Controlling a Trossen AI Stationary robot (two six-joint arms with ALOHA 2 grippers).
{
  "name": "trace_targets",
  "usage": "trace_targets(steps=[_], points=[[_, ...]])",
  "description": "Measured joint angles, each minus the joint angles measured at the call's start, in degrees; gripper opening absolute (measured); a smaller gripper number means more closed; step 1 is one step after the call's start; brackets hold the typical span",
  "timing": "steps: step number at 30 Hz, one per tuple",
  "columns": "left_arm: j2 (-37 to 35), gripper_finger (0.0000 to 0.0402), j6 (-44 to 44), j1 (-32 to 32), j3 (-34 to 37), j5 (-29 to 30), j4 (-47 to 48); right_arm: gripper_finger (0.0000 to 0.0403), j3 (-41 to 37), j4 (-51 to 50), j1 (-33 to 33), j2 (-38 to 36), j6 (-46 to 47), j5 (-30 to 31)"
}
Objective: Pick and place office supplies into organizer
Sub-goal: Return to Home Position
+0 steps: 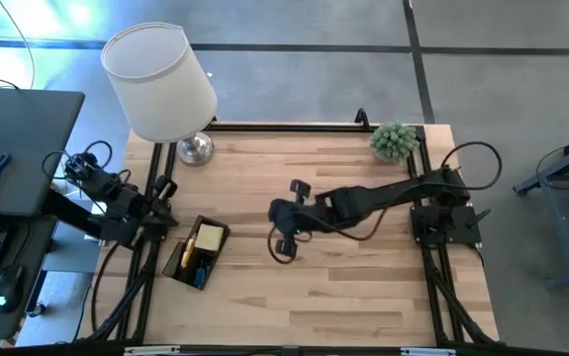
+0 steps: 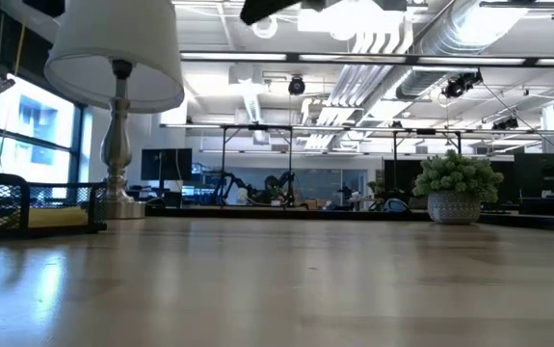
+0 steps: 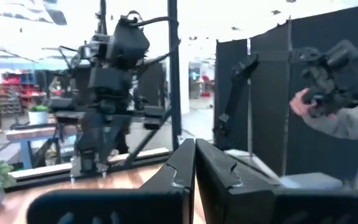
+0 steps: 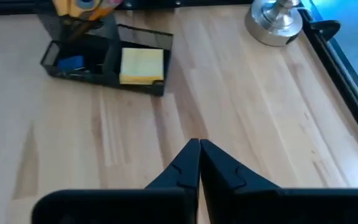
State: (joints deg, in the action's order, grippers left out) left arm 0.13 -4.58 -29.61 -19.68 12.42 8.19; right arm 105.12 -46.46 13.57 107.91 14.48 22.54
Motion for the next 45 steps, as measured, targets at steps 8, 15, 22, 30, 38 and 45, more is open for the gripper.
trace_targets(steps=[8, 15, 22, 30, 38, 45], points=[[0.23, 0.0001, 1.7, 3.08, 3.04, -1.93, -4.02, 0.0001, -0.09, -4.08, 2.36, -0.46, 0.54, 0.82], [1.6, 0.0, 5.68, 10.01, 7.11, -8.45, -10.63, 0.0, -6.36, -1.58, 0.51, -2.46, -2.51, -3.73], [3.54, 0.0, 11.86, 22.62, 12.0, -17.75, -15.4, 0.0, -29.44, 13.84, -2.57, -15.66, -1.42, -10.95], [3.53, 0.0, 16.78, 38.63, 12.0, -32.36, -16.13, 0.0, -58.67, 39.99, -3.43, -40.09, -3.99, -9.08], [3.47, 0.0, 20.3, 50.0, 11.98, -44.32, -13.1, 0.0, -82.77, 52.34, -3.39, -63.25, -3.27, -7.76], [3.46, 0.0, 19.58, 51.71, 11.98, -45.95, -8.21, 0.0, -99.64, 62.87, -3.41, -76.69, -4.43, -2.9]])
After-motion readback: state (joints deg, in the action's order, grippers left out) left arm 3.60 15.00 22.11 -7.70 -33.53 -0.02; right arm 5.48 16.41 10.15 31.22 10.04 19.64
